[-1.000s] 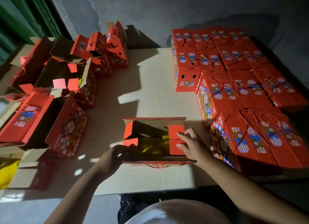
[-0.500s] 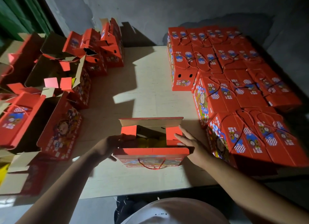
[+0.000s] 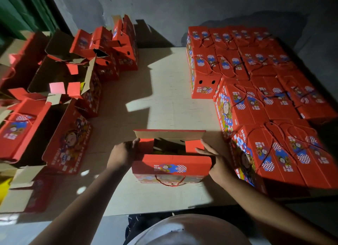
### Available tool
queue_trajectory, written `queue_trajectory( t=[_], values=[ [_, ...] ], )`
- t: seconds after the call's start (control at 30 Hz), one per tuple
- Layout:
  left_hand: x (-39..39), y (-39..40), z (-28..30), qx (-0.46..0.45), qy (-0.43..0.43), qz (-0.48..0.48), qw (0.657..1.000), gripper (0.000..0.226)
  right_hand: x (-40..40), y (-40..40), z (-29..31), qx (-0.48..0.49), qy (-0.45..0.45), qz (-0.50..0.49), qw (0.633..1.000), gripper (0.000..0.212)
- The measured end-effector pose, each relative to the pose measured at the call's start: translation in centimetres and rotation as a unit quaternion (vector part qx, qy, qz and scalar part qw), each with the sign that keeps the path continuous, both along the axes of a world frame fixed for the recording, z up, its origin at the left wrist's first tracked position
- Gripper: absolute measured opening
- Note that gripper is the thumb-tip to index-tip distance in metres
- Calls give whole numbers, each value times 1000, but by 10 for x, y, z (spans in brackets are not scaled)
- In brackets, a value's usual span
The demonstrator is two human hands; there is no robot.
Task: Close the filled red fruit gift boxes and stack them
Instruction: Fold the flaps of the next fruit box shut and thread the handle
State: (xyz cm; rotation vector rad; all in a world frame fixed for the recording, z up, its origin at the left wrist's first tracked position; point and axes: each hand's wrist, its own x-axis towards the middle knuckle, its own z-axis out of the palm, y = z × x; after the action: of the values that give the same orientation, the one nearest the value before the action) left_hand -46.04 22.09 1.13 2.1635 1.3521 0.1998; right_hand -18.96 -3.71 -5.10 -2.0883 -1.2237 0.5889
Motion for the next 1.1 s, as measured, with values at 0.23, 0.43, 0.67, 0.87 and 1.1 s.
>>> queue_trajectory(
  t=[0.23, 0.43, 0.67, 0.87, 1.1],
  values=[
    [-38, -13, -2, -13, -83, -86, 993, 78, -2, -2, -5, 21, 70, 29, 997, 64],
    [-47, -28, 1, 66, -57, -133, 987, 53, 1, 2, -8, 10, -2, 41, 999, 48],
    [-20, -12, 2, 10, -39, -81, 996, 60, 0, -1, -3, 11, 37, 20, 999, 77],
    [-5, -1, -8, 67, 22, -87, 994, 49, 1, 0, -14, -5, -71, 27, 997, 40],
    [8, -15, -21, 198, 89, -65, 974, 22, -2, 5, -9, 70, 40, -15, 997, 65]
  ],
)
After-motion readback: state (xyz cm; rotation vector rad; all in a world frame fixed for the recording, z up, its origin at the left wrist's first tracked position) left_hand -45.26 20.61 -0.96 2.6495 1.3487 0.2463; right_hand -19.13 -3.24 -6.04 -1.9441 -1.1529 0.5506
